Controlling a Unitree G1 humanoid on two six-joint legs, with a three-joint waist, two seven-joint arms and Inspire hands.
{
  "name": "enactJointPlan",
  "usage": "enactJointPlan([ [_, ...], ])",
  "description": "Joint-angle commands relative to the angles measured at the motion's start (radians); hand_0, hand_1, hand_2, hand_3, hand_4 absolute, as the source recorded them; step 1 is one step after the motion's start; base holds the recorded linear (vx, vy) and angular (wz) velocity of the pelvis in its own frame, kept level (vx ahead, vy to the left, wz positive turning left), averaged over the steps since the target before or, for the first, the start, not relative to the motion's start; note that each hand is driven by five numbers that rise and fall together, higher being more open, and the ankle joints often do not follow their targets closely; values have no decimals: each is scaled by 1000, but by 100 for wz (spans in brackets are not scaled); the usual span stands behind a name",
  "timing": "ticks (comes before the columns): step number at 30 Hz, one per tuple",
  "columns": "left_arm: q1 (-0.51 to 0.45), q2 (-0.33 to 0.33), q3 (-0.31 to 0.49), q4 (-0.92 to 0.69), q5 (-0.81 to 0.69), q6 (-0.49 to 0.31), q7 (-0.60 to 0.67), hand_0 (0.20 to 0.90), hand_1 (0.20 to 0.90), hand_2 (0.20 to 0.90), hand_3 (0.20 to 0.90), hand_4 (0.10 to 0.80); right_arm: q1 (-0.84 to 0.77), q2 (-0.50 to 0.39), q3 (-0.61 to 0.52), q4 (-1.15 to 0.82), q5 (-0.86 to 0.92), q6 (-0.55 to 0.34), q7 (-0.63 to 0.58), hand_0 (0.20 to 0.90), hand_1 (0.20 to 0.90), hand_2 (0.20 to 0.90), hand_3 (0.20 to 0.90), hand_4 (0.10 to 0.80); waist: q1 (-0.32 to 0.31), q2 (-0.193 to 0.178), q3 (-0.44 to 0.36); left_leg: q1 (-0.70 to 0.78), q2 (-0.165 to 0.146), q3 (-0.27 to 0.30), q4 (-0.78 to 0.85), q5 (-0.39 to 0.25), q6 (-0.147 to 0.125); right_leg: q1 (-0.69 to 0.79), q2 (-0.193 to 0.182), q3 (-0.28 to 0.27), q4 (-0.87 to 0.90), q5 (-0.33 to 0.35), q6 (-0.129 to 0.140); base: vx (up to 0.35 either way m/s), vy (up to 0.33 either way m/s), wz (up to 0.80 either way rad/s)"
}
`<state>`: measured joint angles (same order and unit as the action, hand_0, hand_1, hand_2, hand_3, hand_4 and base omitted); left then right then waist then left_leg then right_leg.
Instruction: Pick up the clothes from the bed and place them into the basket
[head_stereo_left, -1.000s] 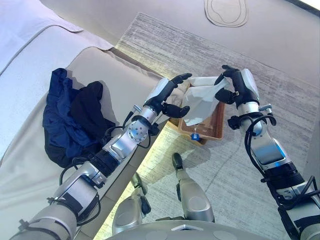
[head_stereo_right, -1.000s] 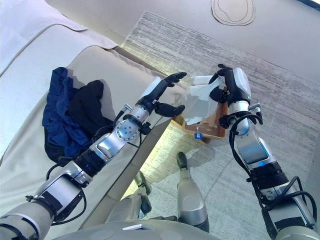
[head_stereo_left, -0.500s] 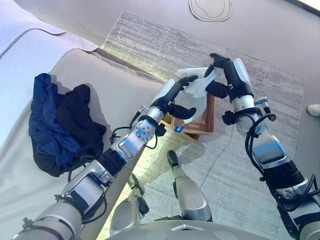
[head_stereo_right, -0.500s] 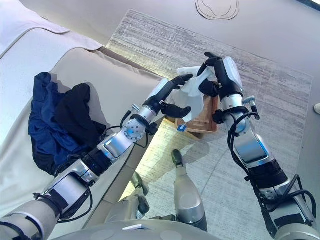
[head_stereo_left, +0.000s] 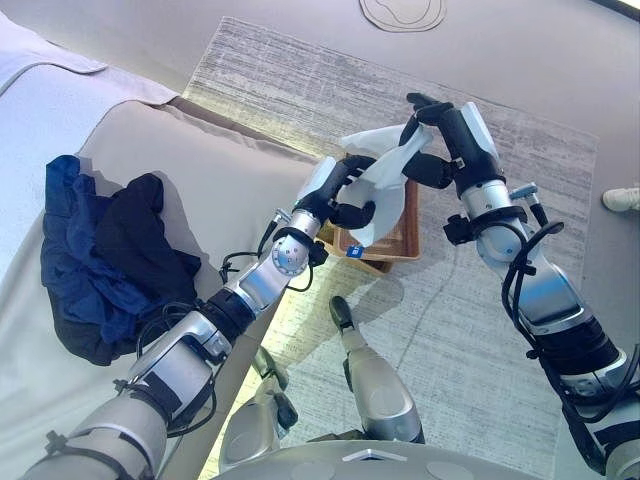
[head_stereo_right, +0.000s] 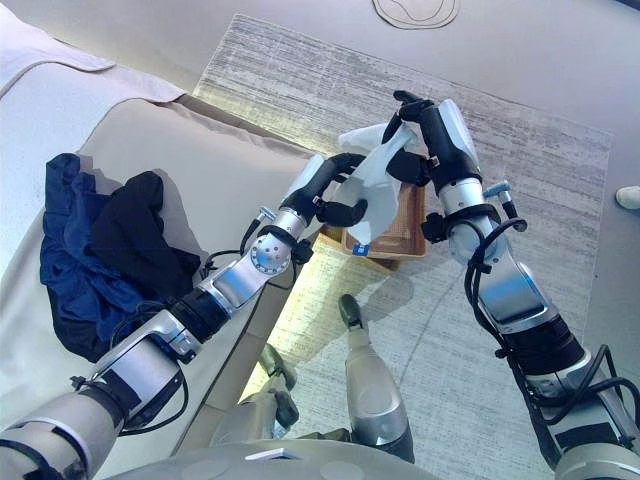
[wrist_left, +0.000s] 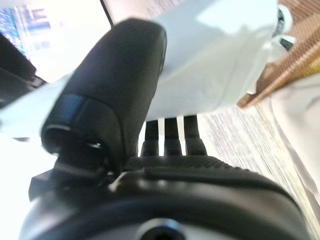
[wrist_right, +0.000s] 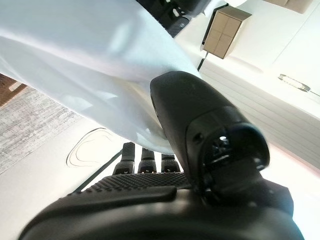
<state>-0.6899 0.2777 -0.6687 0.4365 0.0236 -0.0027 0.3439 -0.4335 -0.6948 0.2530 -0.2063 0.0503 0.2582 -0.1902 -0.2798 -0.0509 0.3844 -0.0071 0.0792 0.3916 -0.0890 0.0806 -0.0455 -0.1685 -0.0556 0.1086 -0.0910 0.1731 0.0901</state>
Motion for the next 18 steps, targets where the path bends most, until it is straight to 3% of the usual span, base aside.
enactJointPlan([
  [1, -150, -58, 32, 51, 38, -89, 145, 300, 300, 300, 200, 100, -155, -22, -53, -131, 35, -158, -42, 900, 900, 900, 900, 800, -1, -32, -59, 15, 39, -91, 2, -107, 1, 15, 43, -54, 91, -142, -8, 14, -36, -2],
  [10, -187, -87, 82, 113, -2, -149, 249, 300, 300, 300, 200, 100, -148, 21, -53, -112, 196, -192, 0, 900, 900, 900, 900, 800, 2, -56, -52, 8, 70, -88, 13, -98, -16, -4, 46, -73, 123, -160, -19, 2, -60, -7],
  [18, -222, -106, 70, 162, 26, -114, 249, 300, 300, 300, 200, 100, -187, 20, -35, -94, 143, -198, -19, 900, 900, 900, 900, 800, -5, -52, -42, 0, 69, -99, 28, -104, -14, -13, 46, -58, 134, -163, -23, 0, -15, -5],
])
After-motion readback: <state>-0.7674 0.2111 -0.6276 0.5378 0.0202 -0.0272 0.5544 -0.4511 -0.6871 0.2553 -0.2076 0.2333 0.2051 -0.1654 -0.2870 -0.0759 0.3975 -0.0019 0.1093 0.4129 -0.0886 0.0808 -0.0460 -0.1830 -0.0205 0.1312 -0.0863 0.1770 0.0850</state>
